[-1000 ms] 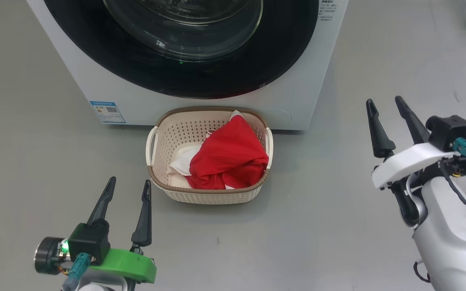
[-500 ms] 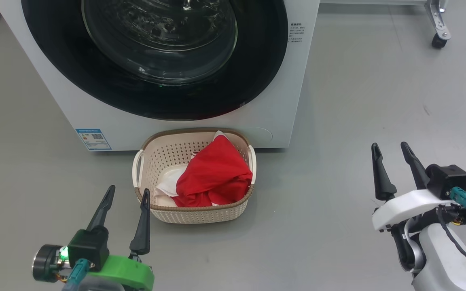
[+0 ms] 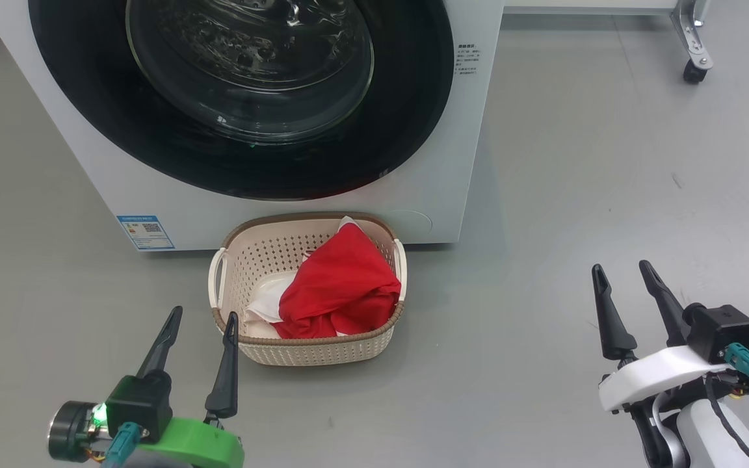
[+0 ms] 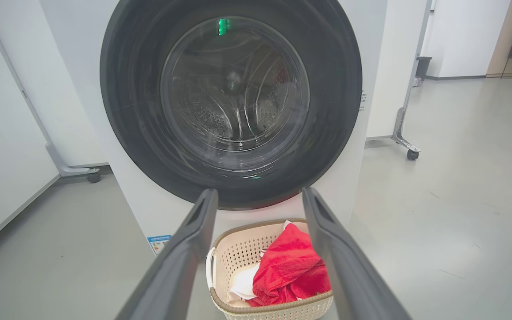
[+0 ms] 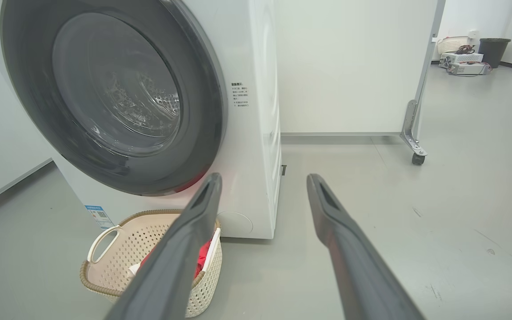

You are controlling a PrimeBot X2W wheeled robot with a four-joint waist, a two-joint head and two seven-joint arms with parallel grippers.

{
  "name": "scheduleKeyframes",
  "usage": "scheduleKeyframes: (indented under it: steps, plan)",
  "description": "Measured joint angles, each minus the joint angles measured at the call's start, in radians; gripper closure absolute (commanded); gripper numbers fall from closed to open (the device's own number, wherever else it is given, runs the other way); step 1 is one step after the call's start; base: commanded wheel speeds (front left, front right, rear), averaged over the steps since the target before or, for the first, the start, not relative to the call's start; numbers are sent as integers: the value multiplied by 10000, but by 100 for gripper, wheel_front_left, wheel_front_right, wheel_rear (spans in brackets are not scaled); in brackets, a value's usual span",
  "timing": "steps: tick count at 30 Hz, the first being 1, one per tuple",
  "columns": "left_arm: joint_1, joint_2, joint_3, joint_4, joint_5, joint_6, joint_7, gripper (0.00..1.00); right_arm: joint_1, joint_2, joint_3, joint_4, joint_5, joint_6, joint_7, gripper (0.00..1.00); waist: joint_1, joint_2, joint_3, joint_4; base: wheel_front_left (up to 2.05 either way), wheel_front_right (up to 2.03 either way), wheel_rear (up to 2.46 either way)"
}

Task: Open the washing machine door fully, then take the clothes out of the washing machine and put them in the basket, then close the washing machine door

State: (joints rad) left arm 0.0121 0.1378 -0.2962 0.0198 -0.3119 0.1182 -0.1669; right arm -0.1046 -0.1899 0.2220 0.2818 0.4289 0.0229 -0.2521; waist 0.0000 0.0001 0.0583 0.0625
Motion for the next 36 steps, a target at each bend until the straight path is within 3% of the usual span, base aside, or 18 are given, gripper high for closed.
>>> scheduleKeyframes:
  steps: [36]
  plan:
    - [109, 4, 29, -288, 10, 2, 249, 0, 1360, -244, -146, -1919, -33, -612, 268, 0, 0, 0, 38, 77, 0, 0, 0]
